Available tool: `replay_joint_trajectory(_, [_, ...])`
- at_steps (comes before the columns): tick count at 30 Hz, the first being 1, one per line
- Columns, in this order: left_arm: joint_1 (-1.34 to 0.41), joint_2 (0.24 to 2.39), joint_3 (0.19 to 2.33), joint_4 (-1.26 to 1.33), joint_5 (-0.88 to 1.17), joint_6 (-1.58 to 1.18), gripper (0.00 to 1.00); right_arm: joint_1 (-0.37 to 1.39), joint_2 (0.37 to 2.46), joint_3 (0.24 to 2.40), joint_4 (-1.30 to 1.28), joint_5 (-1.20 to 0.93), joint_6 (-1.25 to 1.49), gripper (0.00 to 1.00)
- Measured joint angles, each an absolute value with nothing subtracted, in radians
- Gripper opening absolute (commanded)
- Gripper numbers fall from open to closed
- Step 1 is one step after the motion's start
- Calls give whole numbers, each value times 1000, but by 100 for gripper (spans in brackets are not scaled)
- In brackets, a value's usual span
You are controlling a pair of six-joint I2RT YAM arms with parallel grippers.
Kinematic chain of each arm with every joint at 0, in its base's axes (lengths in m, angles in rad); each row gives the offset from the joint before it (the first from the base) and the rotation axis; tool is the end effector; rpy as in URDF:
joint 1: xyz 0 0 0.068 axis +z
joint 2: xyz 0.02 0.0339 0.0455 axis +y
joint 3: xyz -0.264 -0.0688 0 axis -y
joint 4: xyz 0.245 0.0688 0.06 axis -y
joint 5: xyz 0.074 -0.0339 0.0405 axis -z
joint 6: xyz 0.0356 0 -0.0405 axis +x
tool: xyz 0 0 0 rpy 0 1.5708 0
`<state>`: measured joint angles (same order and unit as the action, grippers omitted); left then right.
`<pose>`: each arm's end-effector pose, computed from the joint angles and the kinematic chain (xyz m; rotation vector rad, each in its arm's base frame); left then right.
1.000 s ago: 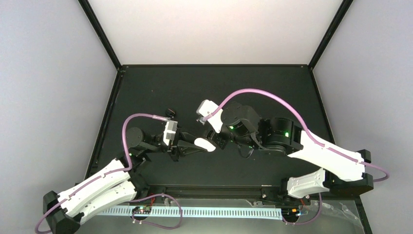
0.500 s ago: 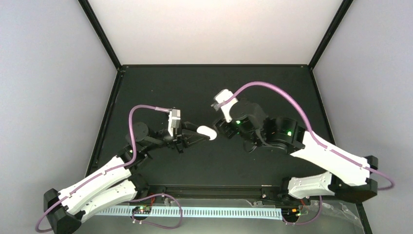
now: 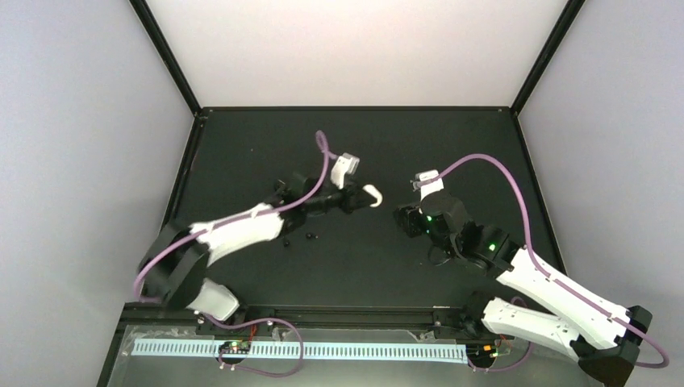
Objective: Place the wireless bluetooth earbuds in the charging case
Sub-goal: Place the charging case at the center of the board.
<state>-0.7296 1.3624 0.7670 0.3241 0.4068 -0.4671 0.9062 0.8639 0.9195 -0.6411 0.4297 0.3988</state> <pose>0.2177 -0.2136 0.2555 0.5649 1.9162 -1.1811 0.1217 0.1313 0.3290 -0.2888 2.0936 0.3202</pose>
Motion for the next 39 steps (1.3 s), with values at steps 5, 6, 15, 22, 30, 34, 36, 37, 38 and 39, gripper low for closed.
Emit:
replay_joint_trajectory(5, [-672,1707,995,308,443,-558,1,904,827,851,-635,420,452,79])
replay_joint_trajectory(6, [-666,1758,1020,310,447,-579,2,903,816,848,-635,420,456,79])
replay_joint_trajectory(15, [-661,2052,1225,258,427,-686,7,902,739,847,-637,421,467,79])
replay_joint_trajectory(22, [-660,2115,1303,168,381,-694,33,902,739,877,-651,425,443,79])
replay_joint_trajectory(30, [-659,2117,1314,88,352,-674,86,902,738,900,-657,439,415,79])
replay_joint_trajectory(34, [-651,2032,1270,19,302,-639,99,902,734,904,-657,439,408,79])
replay_joint_trajectory(36, [-632,1941,1205,-23,262,-624,99,902,735,904,-657,436,406,79])
replay_joint_trajectory(37, [-619,1885,1167,-42,243,-618,99,902,735,904,-657,434,406,79])
replay_joint_trajectory(38, [-595,1801,1111,-62,215,-609,99,902,736,904,-656,431,406,79])
replay_joint_trajectory(39, [-573,1732,1070,-79,192,-604,99,902,736,903,-653,426,406,79])
